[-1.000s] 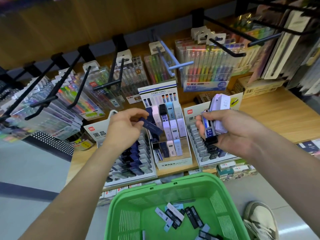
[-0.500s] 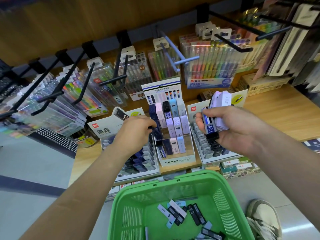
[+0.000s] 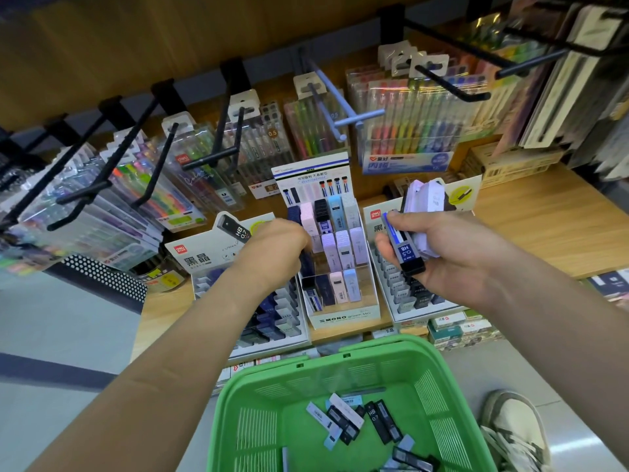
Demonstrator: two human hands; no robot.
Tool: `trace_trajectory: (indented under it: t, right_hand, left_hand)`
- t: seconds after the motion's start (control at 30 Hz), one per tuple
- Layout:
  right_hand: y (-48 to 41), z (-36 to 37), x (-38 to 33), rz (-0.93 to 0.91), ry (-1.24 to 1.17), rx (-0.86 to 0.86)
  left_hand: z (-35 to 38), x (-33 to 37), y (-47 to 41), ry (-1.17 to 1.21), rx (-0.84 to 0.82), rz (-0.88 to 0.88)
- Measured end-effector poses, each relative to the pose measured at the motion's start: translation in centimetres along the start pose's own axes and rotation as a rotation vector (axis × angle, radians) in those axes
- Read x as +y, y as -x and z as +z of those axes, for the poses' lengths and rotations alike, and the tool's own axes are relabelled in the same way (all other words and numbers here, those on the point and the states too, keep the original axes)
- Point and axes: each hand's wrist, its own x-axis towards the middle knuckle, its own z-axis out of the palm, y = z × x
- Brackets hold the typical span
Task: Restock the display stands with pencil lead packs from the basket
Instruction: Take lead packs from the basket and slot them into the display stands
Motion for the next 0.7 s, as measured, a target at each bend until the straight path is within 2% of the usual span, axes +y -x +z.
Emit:
trace_trajectory:
  t: [0.07,0.2,0.33,0.43,0.5,0.57,0.63,0.7]
  right_hand:
    - [0.0,0.1,0.2,0.000,0.007,0.003]
    - [0.1,0.2,0.3,0.002,0.017,-0.006]
    - [0.1,0.2,0.5,0.004,0.077,-0.020]
    - [0.2,0.4,0.8,-0.023,0.158,-0.036]
    - [0.0,0.7,1.1,-0.040,0.185,-0.059]
    - [0.0,0.8,1.3,-0.047,0.183,-0.069]
    - [0.0,1.0,1.4,-0.050,0.174,-0.085]
    - [0.1,1.1,1.6,-0.048,0.186,-0.089]
  left_hand:
    - [0.7,0.4,-0.1,-0.036,0.000,0.021]
    - [2.6,0.3,0.6,0.062,0.139,0.004]
    - [2.2,0.5,0.9,0.192,0.197,-0.104]
    - [0.3,1.7,1.8,0.545,0.301,-0.284]
    - [-1.3,3.2,2.9,1.023,0.263,-0.363]
    - [-2.8,5.1,4.2,1.524,0.116,-0.362]
    - [-3.5,6.6,4.9,1.640,-0.042,-0.320]
    - [-3.7,7.5,5.2,1.643,-0.082,-0.315]
